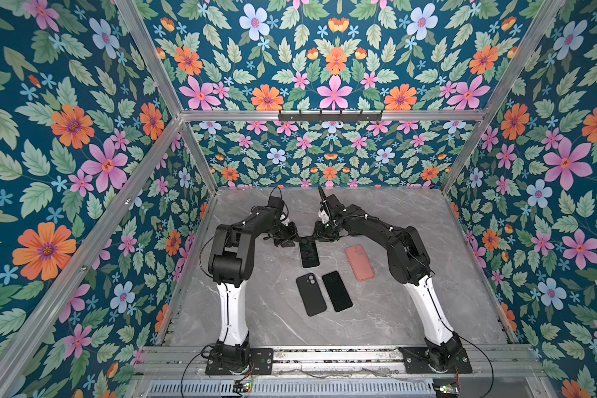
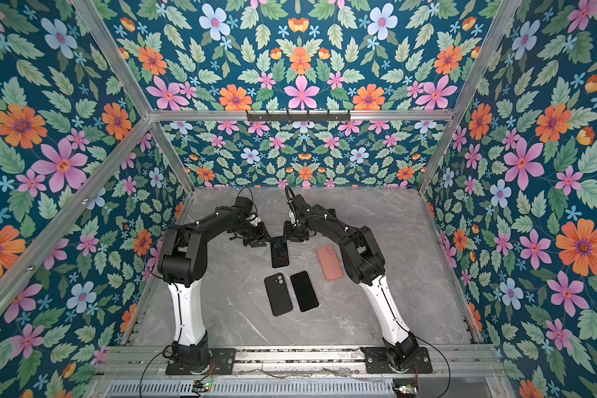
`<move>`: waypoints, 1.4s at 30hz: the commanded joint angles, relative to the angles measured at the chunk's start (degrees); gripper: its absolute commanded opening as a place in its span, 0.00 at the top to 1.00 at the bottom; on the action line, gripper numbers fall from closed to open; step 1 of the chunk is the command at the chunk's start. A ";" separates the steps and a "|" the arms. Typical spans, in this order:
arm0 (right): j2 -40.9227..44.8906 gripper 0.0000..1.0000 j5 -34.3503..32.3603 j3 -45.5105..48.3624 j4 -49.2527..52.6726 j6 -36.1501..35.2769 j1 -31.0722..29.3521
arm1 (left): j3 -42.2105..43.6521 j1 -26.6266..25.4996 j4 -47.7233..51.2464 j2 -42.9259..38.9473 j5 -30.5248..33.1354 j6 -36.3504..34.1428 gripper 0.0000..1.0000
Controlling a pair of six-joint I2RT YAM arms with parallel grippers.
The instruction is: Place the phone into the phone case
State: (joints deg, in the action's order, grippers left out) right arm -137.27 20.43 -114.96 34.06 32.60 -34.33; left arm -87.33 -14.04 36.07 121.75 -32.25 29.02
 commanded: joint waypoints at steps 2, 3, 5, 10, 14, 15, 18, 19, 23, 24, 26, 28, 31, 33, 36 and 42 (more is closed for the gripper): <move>-1.30 0.64 1.11 -1.18 -0.11 0.36 0.14 | -0.38 0.04 0.04 1.14 -0.92 -0.56 0.65; -1.55 0.65 1.26 -1.24 -0.21 0.49 0.14 | -0.45 0.07 -0.23 1.35 -1.23 -0.54 0.66; -1.98 0.67 1.69 -1.30 -0.58 0.86 0.14 | -0.40 -0.03 -0.64 1.73 -1.74 -0.62 0.68; -2.34 0.75 2.07 -0.82 -1.21 1.65 0.14 | 0.09 -0.17 -1.51 2.09 -2.14 -0.56 0.72; -2.06 0.81 2.10 0.25 -1.78 2.12 0.14 | 0.32 -0.24 -2.23 2.43 -2.47 -0.32 0.78; -1.96 0.82 2.08 0.42 -1.76 2.20 0.14 | 0.37 -0.30 -2.24 2.43 -2.57 -0.29 0.79; -1.55 0.85 2.07 1.05 -1.97 2.42 0.14 | 0.74 -0.44 -2.50 2.00 -2.66 -0.23 0.82; -1.37 0.86 2.07 1.30 -2.07 2.52 0.14 | 0.94 -0.39 -2.65 1.87 -2.67 -0.19 0.82; -0.48 0.86 1.99 1.91 -1.99 2.69 0.14 | 1.31 -0.40 -2.42 1.00 -2.01 -0.19 0.83; -0.12 0.86 1.91 2.06 -2.01 2.65 0.18 | 1.31 -0.40 -2.26 0.63 -1.69 -0.14 0.83; 1.02 0.85 1.47 2.41 -1.69 2.34 0.14 | 1.62 -0.46 -1.69 -0.60 -0.38 -0.03 0.82; 2.68 0.80 0.84 3.25 -1.69 1.99 0.14 | 1.72 -0.73 -0.76 -2.03 1.51 0.12 0.79; 6.07 0.73 -0.23 6.39 -2.61 1.60 0.14 | 2.28 -1.55 0.40 -4.53 4.69 0.57 0.71; 8.75 0.71 -1.01 9.89 -4.12 1.66 0.14 | 3.22 -2.29 0.48 -6.06 6.00 1.40 0.66; 14.21 0.69 -2.28 17.29 -7.04 1.92 0.14 | 4.79 -3.83 0.58 -8.02 8.24 2.94 0.58; 26.21 0.62 -8.51 32.50 -11.15 -0.42 -1.19 | 6.90 -7.85 0.84 -10.65 13.72 5.70 0.49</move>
State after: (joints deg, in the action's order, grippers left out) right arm -114.91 16.62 -86.65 25.82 34.00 -34.79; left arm -80.90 -20.88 35.83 111.81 -22.63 32.95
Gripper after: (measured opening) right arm 0.368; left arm 0.497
